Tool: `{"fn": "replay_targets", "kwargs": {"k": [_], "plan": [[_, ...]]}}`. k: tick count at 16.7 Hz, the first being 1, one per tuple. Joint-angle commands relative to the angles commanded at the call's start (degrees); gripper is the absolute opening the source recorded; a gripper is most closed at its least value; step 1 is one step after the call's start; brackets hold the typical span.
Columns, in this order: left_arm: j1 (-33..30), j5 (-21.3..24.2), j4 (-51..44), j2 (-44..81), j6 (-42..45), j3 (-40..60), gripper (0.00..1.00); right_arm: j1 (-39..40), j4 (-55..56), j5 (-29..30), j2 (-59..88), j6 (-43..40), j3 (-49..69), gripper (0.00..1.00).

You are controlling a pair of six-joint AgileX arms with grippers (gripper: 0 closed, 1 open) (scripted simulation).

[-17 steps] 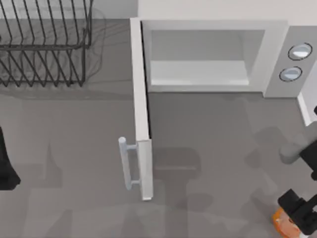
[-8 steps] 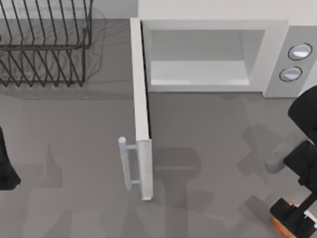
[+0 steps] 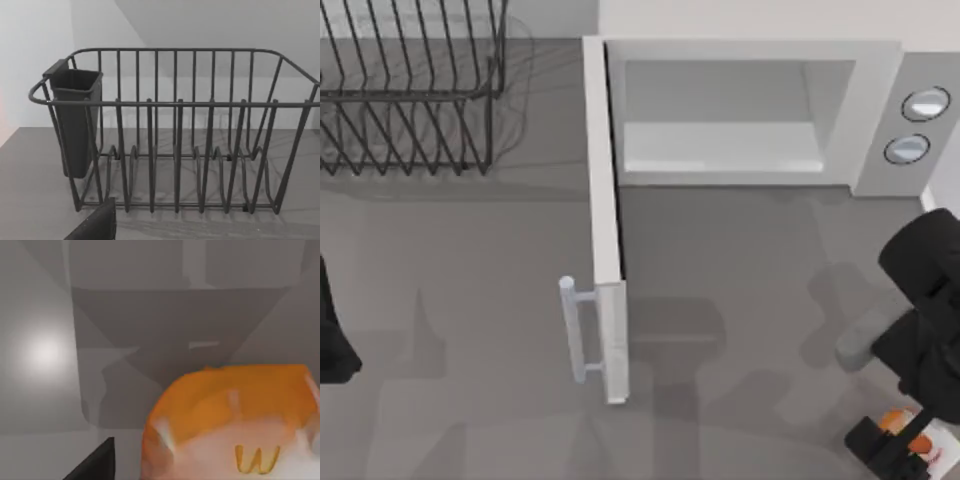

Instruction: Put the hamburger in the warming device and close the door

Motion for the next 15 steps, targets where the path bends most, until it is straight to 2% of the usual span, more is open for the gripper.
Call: {"fn": "replay_targets", "kwargs": {"k": [4,9,15], "plan": [[0.00,0.00,0.00,0.00,0.00,0.00,1.00,0.07,8.44,0.00,4.53,0.10,-4.27,1.00],[0.00,0.00,0.00,0.00,0.00,0.00,1.00,0.08,9.09,0.00,5.00,0.10,-4.67,1.00],[0.00,0.00,0.00,0.00,0.00,0.00,1.00,0.08,9.09,0.00,5.00,0.10,-4.67,0.55]]}}
